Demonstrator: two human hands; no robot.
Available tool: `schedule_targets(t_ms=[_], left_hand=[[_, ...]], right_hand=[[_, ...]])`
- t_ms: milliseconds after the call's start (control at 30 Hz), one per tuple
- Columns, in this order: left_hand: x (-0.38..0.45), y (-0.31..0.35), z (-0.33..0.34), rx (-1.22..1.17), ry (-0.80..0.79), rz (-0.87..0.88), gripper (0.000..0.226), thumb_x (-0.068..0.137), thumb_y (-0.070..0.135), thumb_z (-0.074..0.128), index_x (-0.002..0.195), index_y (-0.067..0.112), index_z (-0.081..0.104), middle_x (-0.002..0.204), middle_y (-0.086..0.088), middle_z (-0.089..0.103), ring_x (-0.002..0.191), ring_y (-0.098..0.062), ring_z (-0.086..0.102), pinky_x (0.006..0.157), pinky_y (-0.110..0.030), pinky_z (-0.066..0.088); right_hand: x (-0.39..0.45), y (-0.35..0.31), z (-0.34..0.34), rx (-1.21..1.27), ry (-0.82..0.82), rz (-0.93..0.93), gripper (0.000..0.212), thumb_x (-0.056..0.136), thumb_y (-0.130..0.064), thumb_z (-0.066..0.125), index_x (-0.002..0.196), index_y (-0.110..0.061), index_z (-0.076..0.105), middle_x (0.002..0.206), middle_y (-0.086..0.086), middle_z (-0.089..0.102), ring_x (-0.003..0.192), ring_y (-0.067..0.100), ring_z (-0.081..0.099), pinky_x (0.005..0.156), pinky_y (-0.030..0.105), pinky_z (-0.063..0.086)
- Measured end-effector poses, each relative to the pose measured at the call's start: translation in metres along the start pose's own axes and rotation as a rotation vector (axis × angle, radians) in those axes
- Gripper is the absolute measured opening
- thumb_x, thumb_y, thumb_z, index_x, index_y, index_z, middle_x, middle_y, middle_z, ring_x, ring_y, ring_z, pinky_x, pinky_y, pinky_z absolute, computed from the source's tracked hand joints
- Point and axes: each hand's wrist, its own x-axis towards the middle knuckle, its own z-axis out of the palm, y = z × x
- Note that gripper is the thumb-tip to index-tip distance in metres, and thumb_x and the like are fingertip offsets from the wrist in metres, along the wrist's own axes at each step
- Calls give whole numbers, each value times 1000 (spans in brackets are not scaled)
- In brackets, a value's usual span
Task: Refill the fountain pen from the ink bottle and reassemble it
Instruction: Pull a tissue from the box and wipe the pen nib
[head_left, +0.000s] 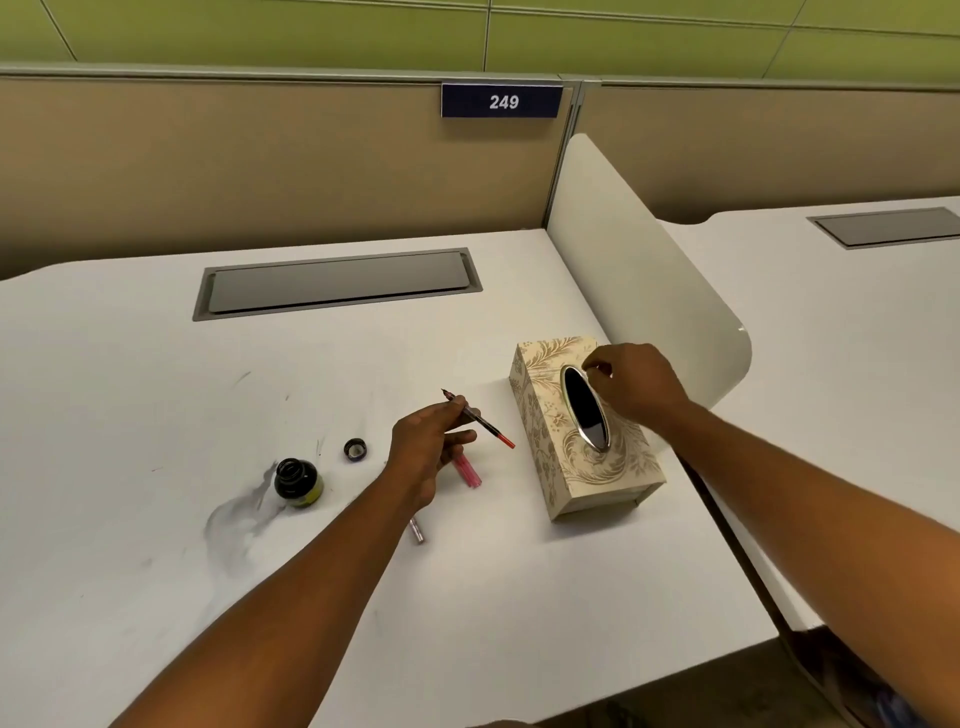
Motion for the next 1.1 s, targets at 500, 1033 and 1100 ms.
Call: schedule_targets(t_ms=[500, 1033, 1100], left_hand=[[2, 9, -14, -53, 17, 20, 14, 92, 25, 69, 92, 13, 75, 95, -2, 79, 67, -14, 71, 56, -20, 50], [6, 20, 0, -88, -69, 0, 12, 93, 22, 67, 92, 13, 73, 100, -6, 77, 71, -15, 71, 57, -20, 51], [4, 21, 5, -85, -89, -9, 12, 93, 23, 67, 91, 12, 74, 100, -7, 77, 71, -15, 71, 57, -20, 51]], right_hand=[[24, -46, -7, 591, -807, 774, 31, 90, -26, 53, 107, -1, 49, 85, 16, 57, 69, 30, 68, 53, 26, 55], [-1, -64, 1, -206, -1191, 610, 64, 73, -83, 50, 75, -20, 44, 54, 0, 39, 41, 13, 30, 44, 20, 22], [-8, -62, 5, -202, -1198, 645, 71, 66, -87, 54, 81, -18, 47, 60, 0, 43, 49, 11, 33, 50, 20, 25]])
